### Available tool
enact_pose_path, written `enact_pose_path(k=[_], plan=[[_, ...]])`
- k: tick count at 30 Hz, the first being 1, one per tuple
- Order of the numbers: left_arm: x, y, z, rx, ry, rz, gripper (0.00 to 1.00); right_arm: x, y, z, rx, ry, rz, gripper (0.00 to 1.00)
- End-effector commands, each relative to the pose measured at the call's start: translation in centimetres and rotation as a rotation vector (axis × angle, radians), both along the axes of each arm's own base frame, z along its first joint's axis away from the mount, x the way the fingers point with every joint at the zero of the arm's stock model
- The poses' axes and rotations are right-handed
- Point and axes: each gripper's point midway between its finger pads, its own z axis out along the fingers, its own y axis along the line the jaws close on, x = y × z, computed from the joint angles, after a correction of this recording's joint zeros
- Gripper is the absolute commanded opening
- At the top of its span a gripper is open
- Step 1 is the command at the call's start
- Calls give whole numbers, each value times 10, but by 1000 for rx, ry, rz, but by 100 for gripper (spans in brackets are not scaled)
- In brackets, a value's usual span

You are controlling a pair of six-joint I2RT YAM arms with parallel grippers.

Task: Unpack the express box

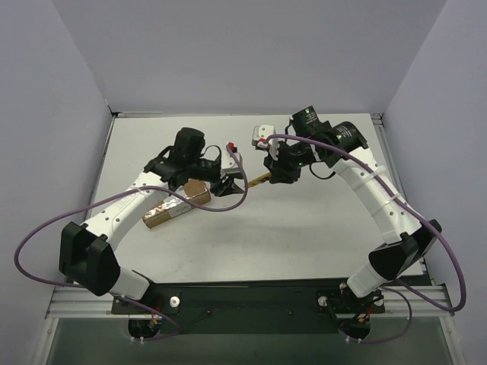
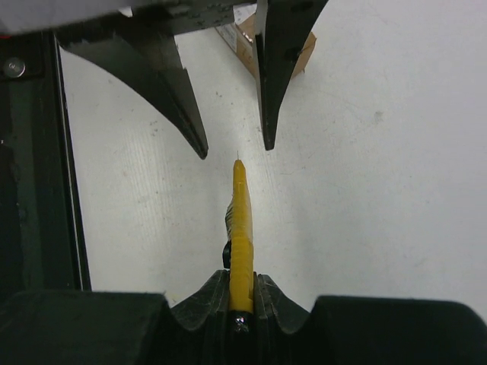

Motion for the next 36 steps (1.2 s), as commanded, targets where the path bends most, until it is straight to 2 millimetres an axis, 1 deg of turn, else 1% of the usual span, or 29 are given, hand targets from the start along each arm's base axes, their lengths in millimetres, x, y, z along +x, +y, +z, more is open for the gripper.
enact_pose_path(k=[1,6,10,11,14,16,20,23,24,25,26,27,28,29,30,31,32,33,34,36], plan=[[4,-7,9,-14,-53,-23,55,5,16,16,53,-13,-14,0],[14,-13,13,-44,-63,24,55,-4,23,16,62,4,12,0],[11,-16,14,-58,-46,17,49,-5,24,14,65,15,5,0],[9,-16,13,-59,-43,13,45,-4,25,15,69,19,-1,0],[7,-17,11,-59,-37,3,38,-3,25,16,84,36,-21,0],[6,-17,10,-59,-36,-1,36,-1,26,17,95,37,-28,0],[6,-17,8,-54,-37,-11,28,0,27,18,104,41,-30,0],[6,-19,7,-55,-32,-25,19,1,28,17,108,47,-32,0],[5,-20,8,-59,-29,-37,9,3,27,17,111,49,-39,0],[6,-21,10,-62,-36,-43,4,4,26,18,115,56,-52,0],[5,-21,10,-63,-35,-46,1,7,27,18,124,58,-64,0],[6,-22,12,-69,-41,-48,0,11,24,21,146,72,-83,0],[6,-22,14,-75,-27,-39,0,14,22,22,175,119,-126,5],[6,-22,17,-84,-26,-37,0,17,21,34,227,147,-143,25],[7,-23,21,-94,-28,-37,0,13,25,47,311,216,-119,36],[6,-23,22,-100,-21,-35,0,28,9,54,373,287,-207,46],[6,-23,24,-107,-18,-34,0,34,5,65,422,305,-222,66],[7,-23,27,-118,-26,-32,0,39,-1,71,457,334,-240,71],[6,-24,28,-127,-22,-35,0,45,-11,77,509,370,-247,74],[7,-26,32,-145,-28,-41,0,49,-21,84,544,362,-245,75]])
